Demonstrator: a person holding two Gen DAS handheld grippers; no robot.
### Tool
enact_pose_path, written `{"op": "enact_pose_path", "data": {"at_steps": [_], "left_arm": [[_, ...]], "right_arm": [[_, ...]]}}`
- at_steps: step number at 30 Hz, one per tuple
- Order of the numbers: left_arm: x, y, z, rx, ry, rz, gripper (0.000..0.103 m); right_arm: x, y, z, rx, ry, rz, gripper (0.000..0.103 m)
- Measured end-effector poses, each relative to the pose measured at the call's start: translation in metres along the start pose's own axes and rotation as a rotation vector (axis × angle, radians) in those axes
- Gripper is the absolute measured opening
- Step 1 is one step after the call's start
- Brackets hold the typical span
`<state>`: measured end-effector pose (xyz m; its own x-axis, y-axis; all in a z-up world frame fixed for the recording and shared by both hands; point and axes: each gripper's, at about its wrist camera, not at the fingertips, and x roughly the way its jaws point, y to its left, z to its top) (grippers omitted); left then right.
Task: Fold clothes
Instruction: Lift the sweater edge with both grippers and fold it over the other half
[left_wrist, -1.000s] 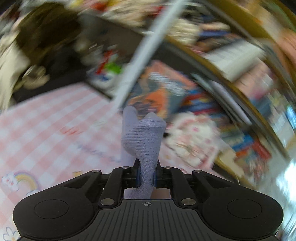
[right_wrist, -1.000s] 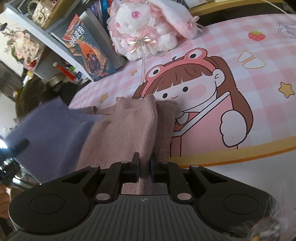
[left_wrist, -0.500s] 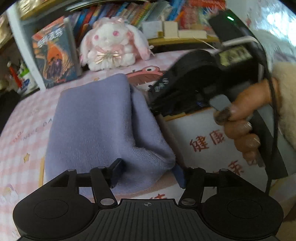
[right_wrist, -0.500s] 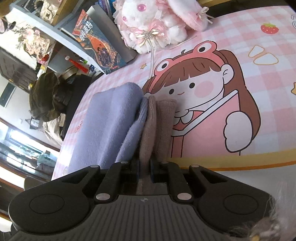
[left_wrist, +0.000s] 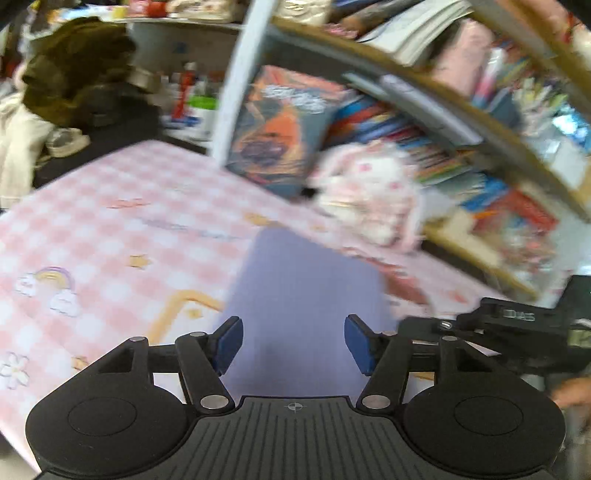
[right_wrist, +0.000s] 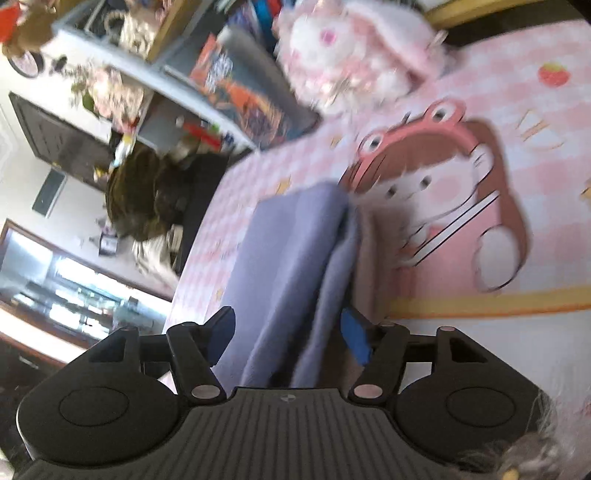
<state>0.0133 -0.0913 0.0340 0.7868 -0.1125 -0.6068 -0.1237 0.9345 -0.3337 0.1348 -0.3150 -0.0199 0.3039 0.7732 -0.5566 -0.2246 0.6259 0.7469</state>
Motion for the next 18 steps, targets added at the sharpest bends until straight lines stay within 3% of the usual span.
{"op": "enact_pose_path", "data": {"at_steps": [3, 5, 6, 9, 12, 15, 18], "left_arm": [[0.011, 0.000, -0.007, 0.022, 0.034, 0.026, 0.049], [0.019, 0.000, -0.011, 0.037, 0.057, 0.044, 0.048], [0.023, 0.001, -0.013, 0.044, 0.069, 0.052, 0.048], [0.034, 0.001, -0.020, 0.066, 0.103, 0.078, 0.048], [0.046, 0.001, -0.027, 0.088, 0.138, 0.105, 0.049], [0.043, -0.003, -0.031, 0.125, 0.138, 0.126, 0.052], [0.041, -0.002, -0.032, 0.128, 0.132, 0.122, 0.053]], "right_arm": [[0.029, 0.004, 0.001, 0.034, 0.077, -0.074, 0.070], [0.036, 0.012, 0.000, 0.014, 0.066, -0.087, 0.042], [0.033, 0.018, -0.001, -0.016, 0.052, -0.065, 0.016], [0.006, 0.028, -0.007, -0.122, -0.023, 0.049, 0.015], [0.017, 0.002, -0.016, -0.059, 0.052, -0.100, 0.014], [0.025, -0.021, -0.019, 0.026, 0.063, -0.075, 0.015], [0.019, -0.016, -0.019, -0.012, 0.042, -0.086, 0.020]]}}
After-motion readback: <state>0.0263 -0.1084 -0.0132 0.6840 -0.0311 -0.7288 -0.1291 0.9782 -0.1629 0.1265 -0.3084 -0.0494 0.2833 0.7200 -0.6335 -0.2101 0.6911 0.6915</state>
